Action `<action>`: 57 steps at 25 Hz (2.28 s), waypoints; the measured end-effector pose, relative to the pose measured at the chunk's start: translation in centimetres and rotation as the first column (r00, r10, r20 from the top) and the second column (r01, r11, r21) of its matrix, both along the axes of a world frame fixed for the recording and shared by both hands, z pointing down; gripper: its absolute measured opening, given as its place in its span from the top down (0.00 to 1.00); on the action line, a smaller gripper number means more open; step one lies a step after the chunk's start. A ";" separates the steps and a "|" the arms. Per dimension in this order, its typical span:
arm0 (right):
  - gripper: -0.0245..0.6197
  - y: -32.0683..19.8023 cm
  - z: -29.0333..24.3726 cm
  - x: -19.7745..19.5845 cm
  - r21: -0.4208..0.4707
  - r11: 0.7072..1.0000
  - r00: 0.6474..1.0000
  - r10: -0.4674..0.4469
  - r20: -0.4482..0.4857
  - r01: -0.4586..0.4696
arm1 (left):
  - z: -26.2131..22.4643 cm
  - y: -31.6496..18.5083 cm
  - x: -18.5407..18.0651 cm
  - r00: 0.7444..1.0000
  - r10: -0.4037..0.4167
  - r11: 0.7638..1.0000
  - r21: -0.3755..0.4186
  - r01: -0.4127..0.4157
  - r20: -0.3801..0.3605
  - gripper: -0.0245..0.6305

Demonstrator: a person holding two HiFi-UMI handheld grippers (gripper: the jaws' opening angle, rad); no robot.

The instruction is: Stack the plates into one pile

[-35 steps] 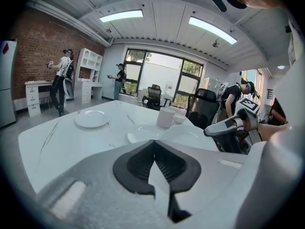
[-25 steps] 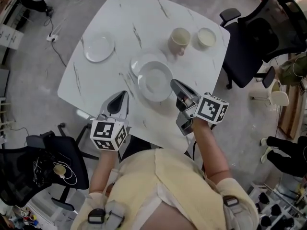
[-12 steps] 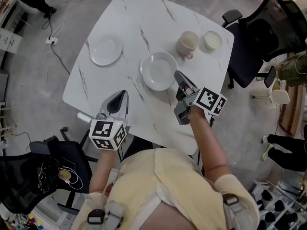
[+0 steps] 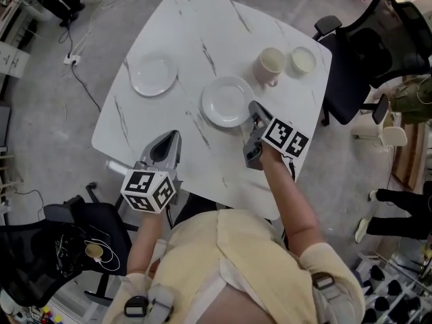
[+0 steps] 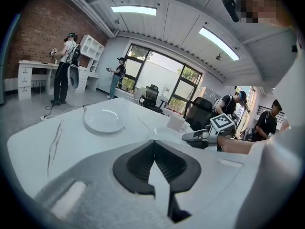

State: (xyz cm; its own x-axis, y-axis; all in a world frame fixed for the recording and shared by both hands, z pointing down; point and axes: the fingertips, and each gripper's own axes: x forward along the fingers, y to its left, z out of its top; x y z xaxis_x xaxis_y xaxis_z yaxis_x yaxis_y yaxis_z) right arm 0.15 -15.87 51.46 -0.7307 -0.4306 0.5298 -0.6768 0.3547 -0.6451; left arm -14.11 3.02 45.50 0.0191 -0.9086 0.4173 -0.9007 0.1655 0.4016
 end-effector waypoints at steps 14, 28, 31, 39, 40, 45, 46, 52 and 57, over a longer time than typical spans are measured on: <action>0.88 -0.9 1.1 -0.7 0.223 0.969 0.946 -0.031 -0.323 0.108 | 0.9 1.1 -2.3 0.996 0.029 1.000 0.011 -0.028 -0.086 0.96; 0.87 7.2 -4.4 -1.6 0.326 0.879 0.927 -0.272 -0.257 0.348 | -0.5 1.6 -3.1 0.994 -0.061 0.994 0.089 0.069 -0.092 0.96; 0.87 9.0 -5.1 -1.1 0.325 0.864 0.918 -0.322 -0.231 0.385 | -0.6 1.8 -2.1 0.986 -0.088 0.991 0.089 0.101 -0.141 0.96; 0.87 10.3 -7.5 1.5 0.349 0.857 0.924 -0.331 -0.191 0.380 | -1.4 2.1 0.4 0.995 -0.081 0.996 0.018 0.083 -0.058 0.96; 0.87 10.3 -7.7 1.7 0.352 0.856 0.924 -0.333 -0.186 0.379 | -1.7 2.1 0.7 0.996 -0.078 0.997 0.018 0.079 -0.041 0.96; 0.87 11.1 -8.4 2.9 0.357 0.850 0.922 -0.356 -0.151 0.387 | -2.5 2.5 1.5 0.993 -0.110 0.994 0.018 0.110 0.034 0.96; 0.87 11.3 -8.5 3.0 0.359 0.848 0.921 -0.364 -0.142 0.390 | -2.7 2.7 1.4 0.991 -0.123 0.992 0.023 0.123 0.044 0.96; 0.87 12.9 -8.6 2.7 0.370 0.818 0.896 -0.427 -0.123 0.440 | -3.4 4.4 0.9 0.978 -0.197 0.980 0.044 0.195 0.061 0.83; 0.87 13.6 -8.6 2.7 0.371 0.808 0.887 -0.442 -0.133 0.458 | -3.5 5.2 -0.7 0.973 -0.216 0.976 0.031 0.214 0.080 0.75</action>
